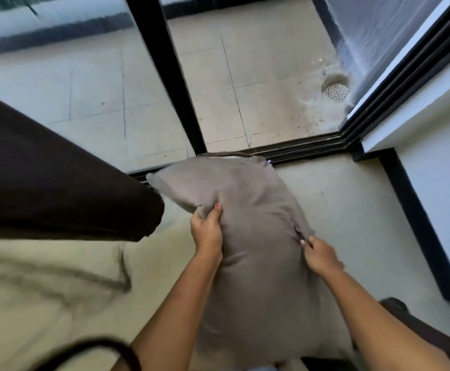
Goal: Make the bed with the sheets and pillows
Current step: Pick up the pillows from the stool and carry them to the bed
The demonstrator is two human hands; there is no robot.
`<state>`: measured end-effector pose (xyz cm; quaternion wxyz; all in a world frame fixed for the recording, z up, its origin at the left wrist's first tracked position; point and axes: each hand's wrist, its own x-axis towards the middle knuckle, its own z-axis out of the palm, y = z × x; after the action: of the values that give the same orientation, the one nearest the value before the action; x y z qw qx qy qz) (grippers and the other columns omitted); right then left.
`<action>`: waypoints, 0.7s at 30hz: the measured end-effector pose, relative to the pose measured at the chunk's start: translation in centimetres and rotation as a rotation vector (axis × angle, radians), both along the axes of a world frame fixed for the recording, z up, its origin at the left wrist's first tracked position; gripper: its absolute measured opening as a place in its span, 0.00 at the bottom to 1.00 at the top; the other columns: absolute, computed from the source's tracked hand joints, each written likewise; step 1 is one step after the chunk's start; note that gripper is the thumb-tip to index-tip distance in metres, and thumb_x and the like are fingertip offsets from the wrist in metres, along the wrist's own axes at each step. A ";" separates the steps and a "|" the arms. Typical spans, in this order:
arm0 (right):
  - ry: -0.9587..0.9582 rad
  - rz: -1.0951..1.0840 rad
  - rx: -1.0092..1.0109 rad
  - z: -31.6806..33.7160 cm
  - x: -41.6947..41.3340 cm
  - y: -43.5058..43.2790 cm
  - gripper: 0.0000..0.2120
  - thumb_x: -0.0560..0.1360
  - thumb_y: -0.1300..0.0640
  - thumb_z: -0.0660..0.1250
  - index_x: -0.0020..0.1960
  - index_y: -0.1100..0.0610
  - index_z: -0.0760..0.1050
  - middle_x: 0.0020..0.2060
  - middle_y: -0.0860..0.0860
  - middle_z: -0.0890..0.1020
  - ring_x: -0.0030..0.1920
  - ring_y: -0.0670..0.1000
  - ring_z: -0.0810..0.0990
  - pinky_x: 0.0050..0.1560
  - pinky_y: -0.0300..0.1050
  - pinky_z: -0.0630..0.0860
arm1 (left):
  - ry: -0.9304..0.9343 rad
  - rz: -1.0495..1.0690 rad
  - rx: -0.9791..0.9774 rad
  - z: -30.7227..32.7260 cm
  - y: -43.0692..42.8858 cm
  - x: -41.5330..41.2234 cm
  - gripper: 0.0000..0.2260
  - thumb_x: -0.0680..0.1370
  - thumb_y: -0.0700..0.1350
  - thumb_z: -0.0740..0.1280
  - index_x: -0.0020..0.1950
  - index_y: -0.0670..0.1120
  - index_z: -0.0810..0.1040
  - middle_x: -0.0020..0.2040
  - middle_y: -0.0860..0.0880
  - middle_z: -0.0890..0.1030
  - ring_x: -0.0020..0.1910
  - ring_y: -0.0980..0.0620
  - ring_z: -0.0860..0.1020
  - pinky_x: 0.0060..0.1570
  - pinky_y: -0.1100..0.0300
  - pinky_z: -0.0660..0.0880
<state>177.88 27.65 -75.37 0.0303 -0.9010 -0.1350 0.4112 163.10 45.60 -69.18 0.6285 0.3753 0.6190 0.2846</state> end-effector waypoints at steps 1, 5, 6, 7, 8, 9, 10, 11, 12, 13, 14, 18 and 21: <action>0.043 -0.012 -0.013 3.1 -1.1 -0.2 0.15 0.81 0.49 0.57 0.59 0.57 0.76 0.61 0.60 0.78 0.61 0.60 0.75 0.61 0.53 0.72 | 0.013 -0.058 0.050 2.9 -0.3 -0.8 0.02 0.76 0.36 0.68 0.47 0.41 0.78 0.44 0.45 0.81 0.43 0.51 0.78 0.47 0.58 0.75; 0.392 -0.185 0.259 18.4 -6.5 3.8 0.26 0.78 0.45 0.62 0.72 0.56 0.67 0.69 0.53 0.71 0.68 0.57 0.70 0.59 0.52 0.71 | 0.123 -0.237 0.154 15.0 -1.8 -3.5 0.09 0.74 0.38 0.69 0.36 0.46 0.74 0.36 0.48 0.78 0.39 0.51 0.75 0.43 0.57 0.72; 0.553 -0.242 0.340 22.2 -8.2 5.5 0.32 0.77 0.41 0.63 0.75 0.52 0.60 0.71 0.51 0.67 0.70 0.57 0.66 0.56 0.57 0.70 | 0.133 -0.236 0.162 17.7 -2.2 -4.3 0.10 0.74 0.38 0.69 0.35 0.47 0.73 0.35 0.49 0.78 0.39 0.50 0.75 0.43 0.57 0.72; 0.660 -0.245 0.381 26.2 -10.1 6.9 0.38 0.74 0.37 0.64 0.77 0.49 0.53 0.72 0.49 0.63 0.72 0.58 0.63 0.54 0.61 0.70 | 0.122 -0.223 0.156 20.7 -2.5 -5.4 0.10 0.74 0.37 0.69 0.35 0.47 0.74 0.35 0.49 0.78 0.40 0.50 0.76 0.43 0.57 0.73; 0.713 -0.216 0.397 29.6 -11.8 8.0 0.45 0.71 0.32 0.64 0.78 0.46 0.47 0.74 0.49 0.61 0.73 0.59 0.60 0.53 0.64 0.70 | 0.083 -0.216 0.128 23.4 -2.5 -6.5 0.09 0.74 0.37 0.69 0.36 0.48 0.76 0.36 0.48 0.79 0.40 0.49 0.78 0.44 0.57 0.74; 0.720 -0.185 0.419 32.1 -13.2 8.5 0.49 0.67 0.29 0.65 0.78 0.46 0.45 0.74 0.50 0.60 0.73 0.60 0.60 0.55 0.67 0.70 | 0.021 -0.231 0.074 25.8 -2.5 -7.4 0.09 0.75 0.35 0.68 0.38 0.47 0.77 0.37 0.47 0.80 0.40 0.49 0.79 0.44 0.58 0.76; 0.715 -0.143 0.452 34.3 -14.4 8.8 0.52 0.63 0.28 0.66 0.78 0.47 0.48 0.74 0.50 0.62 0.73 0.60 0.61 0.56 0.68 0.70 | -0.050 -0.267 0.030 28.8 -2.3 -8.8 0.08 0.76 0.35 0.66 0.40 0.47 0.77 0.38 0.47 0.81 0.38 0.51 0.80 0.41 0.60 0.78; 0.729 -0.128 0.492 36.1 -15.6 8.7 0.52 0.61 0.28 0.67 0.77 0.48 0.53 0.72 0.51 0.65 0.72 0.59 0.63 0.57 0.67 0.71 | -0.101 -0.351 -0.004 31.4 -2.4 -10.3 0.08 0.77 0.34 0.65 0.42 0.47 0.77 0.38 0.48 0.81 0.36 0.54 0.81 0.38 0.63 0.78; 0.764 -0.125 0.545 37.6 -16.6 8.5 0.52 0.58 0.27 0.69 0.75 0.49 0.59 0.70 0.52 0.69 0.70 0.58 0.67 0.59 0.65 0.72 | -0.115 -0.454 -0.002 34.1 -2.6 -11.9 0.07 0.78 0.34 0.64 0.45 0.46 0.77 0.39 0.48 0.81 0.35 0.56 0.81 0.37 0.64 0.78; 0.810 -0.146 0.598 38.9 -17.6 8.3 0.53 0.53 0.26 0.70 0.72 0.51 0.65 0.66 0.53 0.74 0.67 0.57 0.71 0.62 0.62 0.71 | -0.100 -0.563 0.016 36.2 -2.9 -13.3 0.06 0.79 0.35 0.62 0.48 0.45 0.77 0.42 0.47 0.81 0.38 0.56 0.81 0.41 0.64 0.78; 0.845 -0.178 0.654 39.9 -18.4 8.2 0.53 0.50 0.25 0.70 0.68 0.52 0.71 0.61 0.56 0.78 0.63 0.56 0.75 0.63 0.59 0.72 | -0.072 -0.650 0.031 37.9 -3.4 -14.2 0.06 0.79 0.36 0.62 0.52 0.44 0.77 0.46 0.45 0.80 0.43 0.53 0.80 0.46 0.62 0.77; 0.893 -0.244 0.821 44.8 -24.1 8.5 0.32 0.64 0.32 0.65 0.54 0.57 0.78 0.43 0.59 0.83 0.47 0.53 0.82 0.46 0.46 0.77 | 0.037 -0.744 0.135 42.2 -5.6 -19.1 0.16 0.76 0.36 0.64 0.64 0.35 0.74 0.56 0.38 0.78 0.56 0.43 0.77 0.58 0.55 0.74; 0.895 -0.131 0.862 47.4 -28.8 9.3 0.23 0.73 0.43 0.68 0.59 0.60 0.76 0.47 0.58 0.83 0.48 0.54 0.82 0.44 0.45 0.78 | 0.051 -0.740 0.111 44.5 -6.1 -24.9 0.08 0.78 0.37 0.62 0.55 0.39 0.78 0.55 0.39 0.80 0.56 0.44 0.77 0.64 0.51 0.72</action>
<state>149.04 36.96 -28.00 0.4701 -0.5546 -0.2075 0.6545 138.15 39.53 -24.68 0.6520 0.6140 0.4406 0.0616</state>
